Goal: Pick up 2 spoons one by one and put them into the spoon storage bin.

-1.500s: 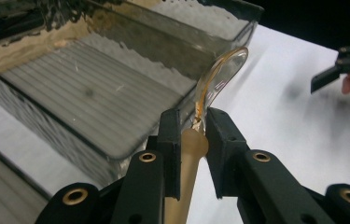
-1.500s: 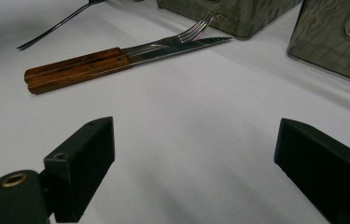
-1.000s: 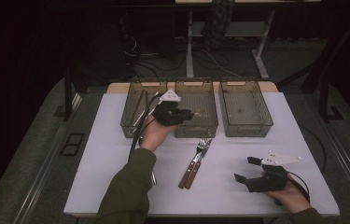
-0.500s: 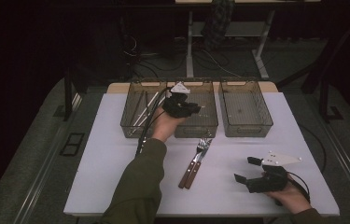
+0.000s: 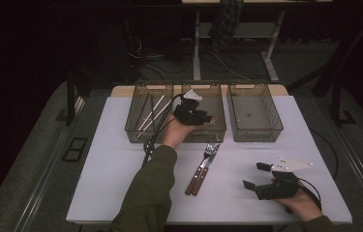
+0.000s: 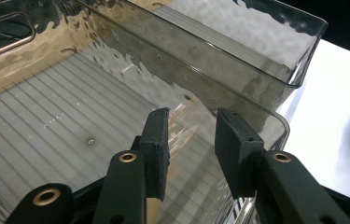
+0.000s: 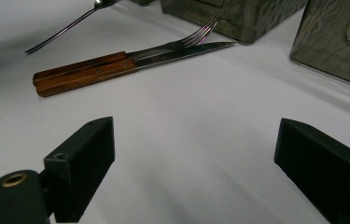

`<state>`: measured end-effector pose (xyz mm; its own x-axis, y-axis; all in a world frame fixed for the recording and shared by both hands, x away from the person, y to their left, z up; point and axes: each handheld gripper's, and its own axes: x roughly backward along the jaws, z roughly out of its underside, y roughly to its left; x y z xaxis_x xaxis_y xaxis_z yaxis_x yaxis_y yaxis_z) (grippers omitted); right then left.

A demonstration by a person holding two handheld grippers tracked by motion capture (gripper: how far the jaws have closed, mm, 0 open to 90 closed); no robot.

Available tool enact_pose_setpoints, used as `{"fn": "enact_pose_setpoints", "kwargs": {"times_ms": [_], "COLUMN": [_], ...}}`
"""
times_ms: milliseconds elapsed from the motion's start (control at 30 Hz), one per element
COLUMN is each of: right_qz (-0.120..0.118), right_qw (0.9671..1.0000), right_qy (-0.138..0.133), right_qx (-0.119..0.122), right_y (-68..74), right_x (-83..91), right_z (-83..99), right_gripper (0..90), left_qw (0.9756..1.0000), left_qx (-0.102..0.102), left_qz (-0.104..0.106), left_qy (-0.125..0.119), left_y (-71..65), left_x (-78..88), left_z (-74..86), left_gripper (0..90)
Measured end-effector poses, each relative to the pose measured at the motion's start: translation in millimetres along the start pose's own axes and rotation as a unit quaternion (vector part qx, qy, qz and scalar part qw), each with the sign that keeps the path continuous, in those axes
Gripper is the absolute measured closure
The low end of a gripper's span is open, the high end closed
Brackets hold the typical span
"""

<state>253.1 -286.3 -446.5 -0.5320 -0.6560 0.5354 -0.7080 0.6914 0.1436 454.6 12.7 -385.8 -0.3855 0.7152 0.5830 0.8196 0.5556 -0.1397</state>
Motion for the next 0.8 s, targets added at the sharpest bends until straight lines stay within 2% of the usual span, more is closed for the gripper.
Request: {"fn": "enact_pose_setpoints", "kwargs": {"times_ms": [267,500,600,800], "right_qz": [0.000,0.001,0.002,0.003], "right_qw": [1.0000,1.0000,1.0000,1.0000], "right_qy": [0.001,0.004,0.005,0.007], "right_qx": [0.001,0.000,0.000,-0.001], "right_y": [-0.2,-0.9,-0.7,-1.6], "right_x": [-0.5,-1.4,-1.9,-2.7], "right_z": [0.3,0.5,0.4,0.6], "right_gripper": [12.0,12.0,12.0,12.0], "left_qw": [0.9999,0.9996,0.9995,0.9995], "left_qx": [0.006,0.000,0.000,-0.005], "left_qz": [0.000,0.009,0.012,0.016], "left_qy": [-0.014,-0.028,-0.031,-0.026], "left_y": [0.2,-7.6,-10.6,-13.3], "left_x": [9.3,32.3,45.8,72.6], "left_z": [1.2,9.7,15.9,33.3], "left_gripper": [51.9,49.4,51.3,67.8]}}
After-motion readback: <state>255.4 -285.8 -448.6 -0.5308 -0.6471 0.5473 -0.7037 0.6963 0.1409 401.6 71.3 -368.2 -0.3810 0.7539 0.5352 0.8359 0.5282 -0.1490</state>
